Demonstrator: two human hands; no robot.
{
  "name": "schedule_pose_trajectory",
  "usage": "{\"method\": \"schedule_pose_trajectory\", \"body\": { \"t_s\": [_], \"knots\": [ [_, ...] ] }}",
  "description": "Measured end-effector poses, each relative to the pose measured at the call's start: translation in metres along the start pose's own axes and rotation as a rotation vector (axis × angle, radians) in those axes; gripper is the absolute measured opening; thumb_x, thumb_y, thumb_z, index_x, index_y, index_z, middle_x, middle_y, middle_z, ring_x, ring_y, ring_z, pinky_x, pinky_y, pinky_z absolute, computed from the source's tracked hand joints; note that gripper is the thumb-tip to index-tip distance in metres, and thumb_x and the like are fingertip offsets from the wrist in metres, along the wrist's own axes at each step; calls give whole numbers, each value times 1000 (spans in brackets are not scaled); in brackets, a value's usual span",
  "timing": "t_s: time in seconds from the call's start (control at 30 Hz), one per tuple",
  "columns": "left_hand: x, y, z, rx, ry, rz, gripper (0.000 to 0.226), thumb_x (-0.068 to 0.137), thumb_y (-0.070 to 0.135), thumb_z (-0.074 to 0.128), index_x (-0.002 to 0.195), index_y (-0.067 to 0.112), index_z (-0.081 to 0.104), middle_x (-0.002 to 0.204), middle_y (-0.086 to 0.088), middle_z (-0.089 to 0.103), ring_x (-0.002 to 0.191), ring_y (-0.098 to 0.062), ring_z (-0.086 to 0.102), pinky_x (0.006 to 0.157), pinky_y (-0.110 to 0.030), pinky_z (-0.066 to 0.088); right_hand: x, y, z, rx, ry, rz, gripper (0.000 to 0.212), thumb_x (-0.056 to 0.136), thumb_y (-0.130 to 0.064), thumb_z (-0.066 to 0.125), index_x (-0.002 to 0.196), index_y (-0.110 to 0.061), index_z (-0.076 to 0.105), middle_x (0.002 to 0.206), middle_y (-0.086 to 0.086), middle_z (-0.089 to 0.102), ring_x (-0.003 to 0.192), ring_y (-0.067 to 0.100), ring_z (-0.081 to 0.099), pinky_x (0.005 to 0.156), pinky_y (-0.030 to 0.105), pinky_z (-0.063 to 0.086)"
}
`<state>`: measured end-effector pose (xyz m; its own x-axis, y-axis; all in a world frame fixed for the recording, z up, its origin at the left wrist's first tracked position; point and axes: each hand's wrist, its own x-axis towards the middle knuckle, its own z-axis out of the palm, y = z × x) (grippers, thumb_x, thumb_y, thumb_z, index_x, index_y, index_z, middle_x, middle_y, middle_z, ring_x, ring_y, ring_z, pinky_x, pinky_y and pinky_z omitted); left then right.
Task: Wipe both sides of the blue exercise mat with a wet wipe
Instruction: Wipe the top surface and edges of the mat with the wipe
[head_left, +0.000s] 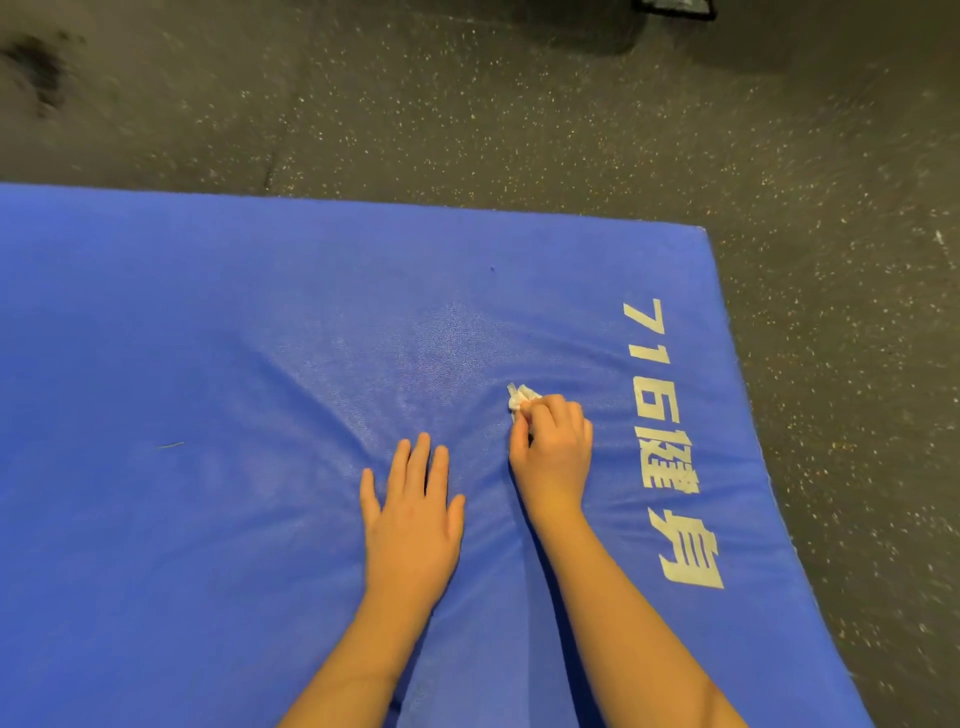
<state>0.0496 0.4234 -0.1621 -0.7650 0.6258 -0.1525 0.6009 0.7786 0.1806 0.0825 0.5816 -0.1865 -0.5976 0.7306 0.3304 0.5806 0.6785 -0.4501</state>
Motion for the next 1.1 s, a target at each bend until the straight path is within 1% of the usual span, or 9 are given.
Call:
{"method": "schedule_pose_trajectory", "body": {
  "t_s": [0.1, 0.27, 0.33, 0.43, 0.6, 0.73, 0.87, 1.0, 1.1],
  "knots": [
    [-6, -7, -7, 15, -85, -26, 57, 88, 42, 33, 127, 13, 63, 141, -7, 54, 130, -27, 51, 99, -60, 40, -9, -20, -7, 49, -32, 111, 21, 83, -18, 52, 69, -9, 63, 72, 4, 58, 67, 25, 52, 58, 34, 42],
    [-4, -3, -14, -10, -137, -35, 58, 88, 42, 31, 128, 14, 62, 141, -6, 53, 131, -26, 50, 101, -60, 38, -18, -7, -34, -64, -260, -258, 15, 73, -14, 72, 60, -13, 63, 65, 2, 57, 57, 26, 52, 52, 29, 36],
    [-5, 1, -19, -18, -150, -50, 57, 92, 41, 30, 134, 14, 57, 146, -5, 48, 136, -25, 44, 106, -60, 34, -10, 11, -50, -242, -252, -64, 14, 72, -12, 77, 63, -10, 67, 67, 5, 61, 63, 28, 55, 55, 33, 39],
    [-4, 2, -23, -12, -233, -65, 55, 104, 40, 27, 154, 21, 21, 163, 1, 10, 150, -18, 7, 117, -54, 6, -12, 7, -60, -208, -256, 285, 9, 79, -5, 71, 76, 3, 69, 76, 17, 62, 73, 36, 57, 58, 39, 44],
    [-18, 7, -32, 2, -277, -70, 55, 105, 38, 24, 156, 22, 11, 163, 4, 1, 150, -18, -1, 118, -51, 6, -55, -32, -54, -53, -503, -176, 22, 61, 0, 82, 58, -5, 61, 62, 8, 53, 52, 27, 51, 40, 23, 26],
    [-42, 4, -43, -8, -358, -36, 53, 106, 37, 22, 156, 23, 9, 163, 6, 0, 150, -17, -3, 119, -49, 3, -32, -18, -71, -218, -500, -98, 29, 46, 2, 87, 49, -3, 59, 57, 9, 53, 51, 30, 51, 40, 25, 24],
    [-61, 5, -53, -34, -390, -57, 52, 106, 34, 25, 155, 23, 13, 163, 7, 4, 150, -17, -1, 119, -48, 3, -40, -25, -83, -257, -480, 259, 14, 88, -6, 59, 92, 3, 69, 97, 16, 59, 92, 33, 54, 66, 37, 43],
    [-67, 4, -63, -69, -444, -69, 53, 105, 30, 30, 155, 22, 13, 162, 8, 5, 150, -16, 0, 119, -48, 4, -78, -61, -86, -5, -765, -62, 20, 92, -10, 51, 92, -1, 69, 93, 14, 56, 93, 31, 52, 64, 33, 40],
    [-78, 1, -75, -99, -533, -39, 55, 105, 31, 31, 155, 21, 12, 163, 6, 2, 150, -17, -3, 120, -47, 0, -61, -36, -98, -140, -782, -42, 24, 93, -16, 51, 94, -2, 70, 97, 13, 58, 95, 31, 52, 64, 31, 37]
  ]
}}
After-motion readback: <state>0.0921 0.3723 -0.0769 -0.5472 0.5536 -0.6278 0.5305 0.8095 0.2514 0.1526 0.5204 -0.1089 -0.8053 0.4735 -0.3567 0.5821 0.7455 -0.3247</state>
